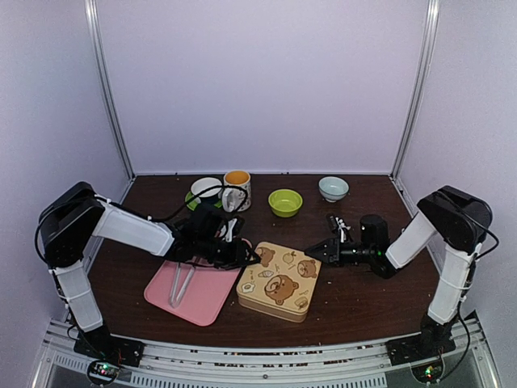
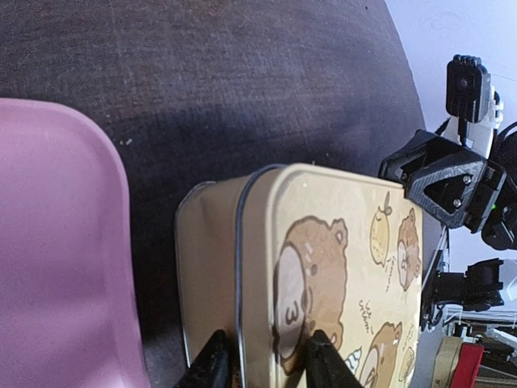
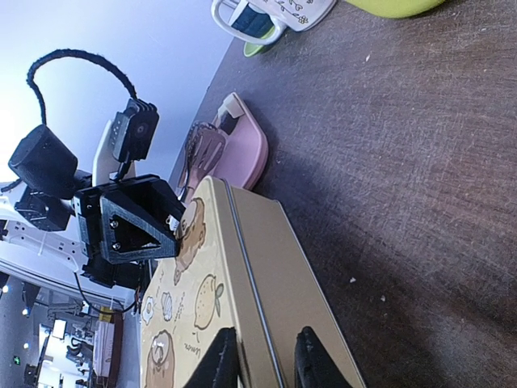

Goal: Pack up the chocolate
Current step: Press the box lid onto the packing box.

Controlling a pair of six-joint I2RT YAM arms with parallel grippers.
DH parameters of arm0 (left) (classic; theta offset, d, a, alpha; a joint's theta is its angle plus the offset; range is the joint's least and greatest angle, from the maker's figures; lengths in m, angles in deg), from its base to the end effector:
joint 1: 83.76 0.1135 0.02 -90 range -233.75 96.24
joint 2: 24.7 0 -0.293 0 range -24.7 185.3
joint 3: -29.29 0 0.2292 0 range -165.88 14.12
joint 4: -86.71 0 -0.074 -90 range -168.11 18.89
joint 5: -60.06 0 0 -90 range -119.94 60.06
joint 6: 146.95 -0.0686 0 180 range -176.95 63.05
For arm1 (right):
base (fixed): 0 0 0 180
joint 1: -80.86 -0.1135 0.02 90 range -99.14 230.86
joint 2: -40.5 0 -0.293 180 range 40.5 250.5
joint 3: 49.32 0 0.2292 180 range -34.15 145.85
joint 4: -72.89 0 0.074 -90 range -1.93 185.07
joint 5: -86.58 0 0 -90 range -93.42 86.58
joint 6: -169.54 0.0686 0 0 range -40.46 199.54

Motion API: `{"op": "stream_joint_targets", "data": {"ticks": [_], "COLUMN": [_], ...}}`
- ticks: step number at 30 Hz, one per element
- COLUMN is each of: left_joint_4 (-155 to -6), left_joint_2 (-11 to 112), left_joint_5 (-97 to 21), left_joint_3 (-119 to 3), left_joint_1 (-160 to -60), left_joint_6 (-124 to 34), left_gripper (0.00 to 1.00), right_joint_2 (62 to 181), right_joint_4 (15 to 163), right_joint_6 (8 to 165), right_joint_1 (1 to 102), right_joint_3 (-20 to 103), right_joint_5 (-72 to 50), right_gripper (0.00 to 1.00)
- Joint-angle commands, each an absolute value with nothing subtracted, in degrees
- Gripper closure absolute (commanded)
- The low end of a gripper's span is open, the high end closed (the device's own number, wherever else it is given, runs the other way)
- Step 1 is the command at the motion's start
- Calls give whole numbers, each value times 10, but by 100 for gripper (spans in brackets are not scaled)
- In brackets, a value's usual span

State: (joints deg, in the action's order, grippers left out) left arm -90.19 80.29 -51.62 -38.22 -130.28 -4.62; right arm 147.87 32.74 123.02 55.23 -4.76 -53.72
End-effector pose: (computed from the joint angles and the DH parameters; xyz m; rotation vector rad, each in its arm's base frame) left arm 0.2447 -0.2948 0.1675 0.0963 2.5899 -1.2239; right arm 0.2665 0.1864 0.1439 -0.3218 2.1678 1.5991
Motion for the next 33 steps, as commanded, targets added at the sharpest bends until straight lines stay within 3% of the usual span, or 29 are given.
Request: {"op": "stream_joint_targets", "data": {"ticks": [1,20,23,29,33], "left_joint_4": [-860,-756,-764,-792,-807], "left_joint_2": [831,737,730,737,745], "left_joint_5": [-482,-431,-436,-475,-497], "left_joint_3": [-384,-475,-475,-476,-472], "left_joint_1": [-1302,-1290,-1290,-1289,-1284], "left_joint_6": [-61,-168,-184,-222,-228], "left_gripper": [67,58,63,97,100], "right_joint_2": [1502,1425,1410,1366,1327], "right_joint_4": [393,555,593,660,720], "right_joint_6": [1241,1151,1133,1099,1066], "right_joint_1": [549,549,550,551,552], "right_joint_3": [-68,-18,-6,12,21], "right_joint_5": [-498,-467,-457,-438,-415], "right_gripper": [78,75,74,71,69]}}
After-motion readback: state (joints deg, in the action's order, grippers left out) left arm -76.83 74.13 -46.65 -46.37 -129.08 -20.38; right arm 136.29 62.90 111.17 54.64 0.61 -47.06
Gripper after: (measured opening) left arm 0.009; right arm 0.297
